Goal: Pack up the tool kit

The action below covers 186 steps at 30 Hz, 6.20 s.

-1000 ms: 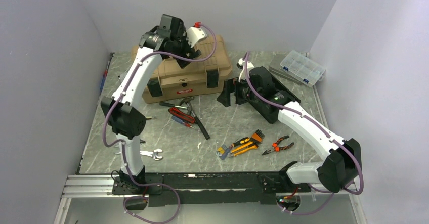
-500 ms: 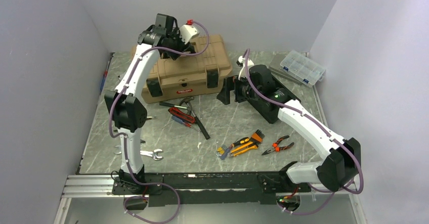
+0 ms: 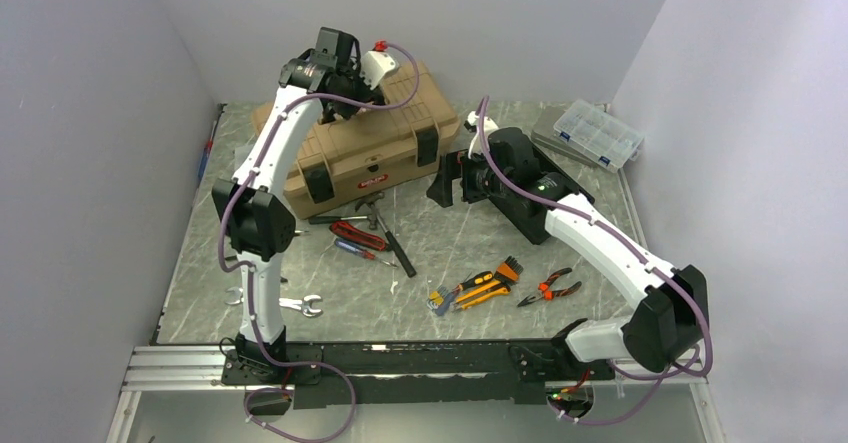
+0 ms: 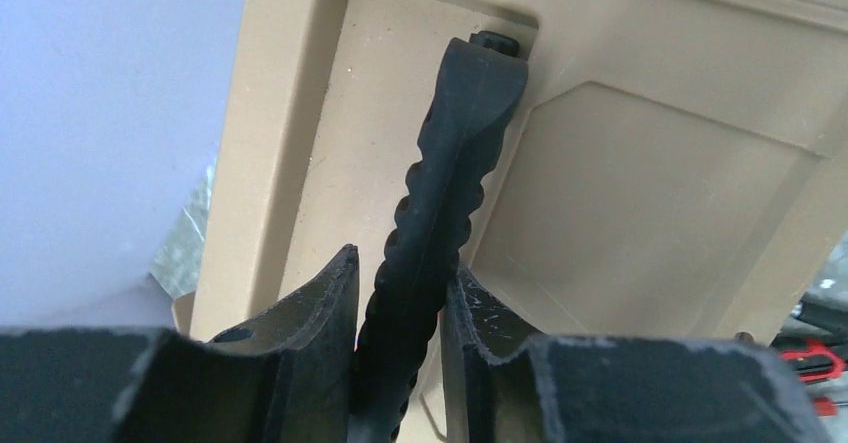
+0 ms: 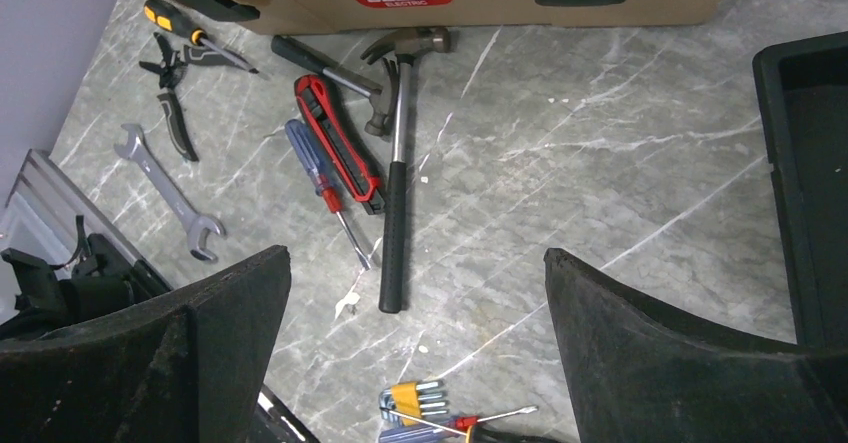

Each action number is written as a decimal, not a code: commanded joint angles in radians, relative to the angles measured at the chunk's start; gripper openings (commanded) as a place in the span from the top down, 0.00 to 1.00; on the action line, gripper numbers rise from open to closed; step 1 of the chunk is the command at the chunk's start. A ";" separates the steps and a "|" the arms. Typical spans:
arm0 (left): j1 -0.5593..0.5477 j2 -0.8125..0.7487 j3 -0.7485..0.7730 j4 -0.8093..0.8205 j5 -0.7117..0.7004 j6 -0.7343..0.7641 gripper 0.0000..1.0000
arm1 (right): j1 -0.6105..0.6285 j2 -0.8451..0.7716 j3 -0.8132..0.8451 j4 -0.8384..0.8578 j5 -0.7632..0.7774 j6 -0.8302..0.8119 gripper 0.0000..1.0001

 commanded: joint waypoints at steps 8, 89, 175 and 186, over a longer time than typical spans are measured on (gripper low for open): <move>-0.015 -0.017 -0.028 -0.261 0.031 -0.686 1.00 | 0.074 -0.014 -0.105 0.108 0.006 0.036 0.02; 0.083 -0.429 -0.664 0.120 0.269 -0.912 1.00 | -0.276 -0.007 -0.359 0.651 -0.288 0.404 0.01; -0.113 -0.081 -0.003 0.271 0.084 -0.844 0.07 | -0.272 1.022 0.093 1.975 -0.425 1.326 0.00; 0.048 -0.055 -0.089 0.347 0.149 -0.874 0.05 | -0.270 1.023 0.100 2.057 -0.421 1.416 0.00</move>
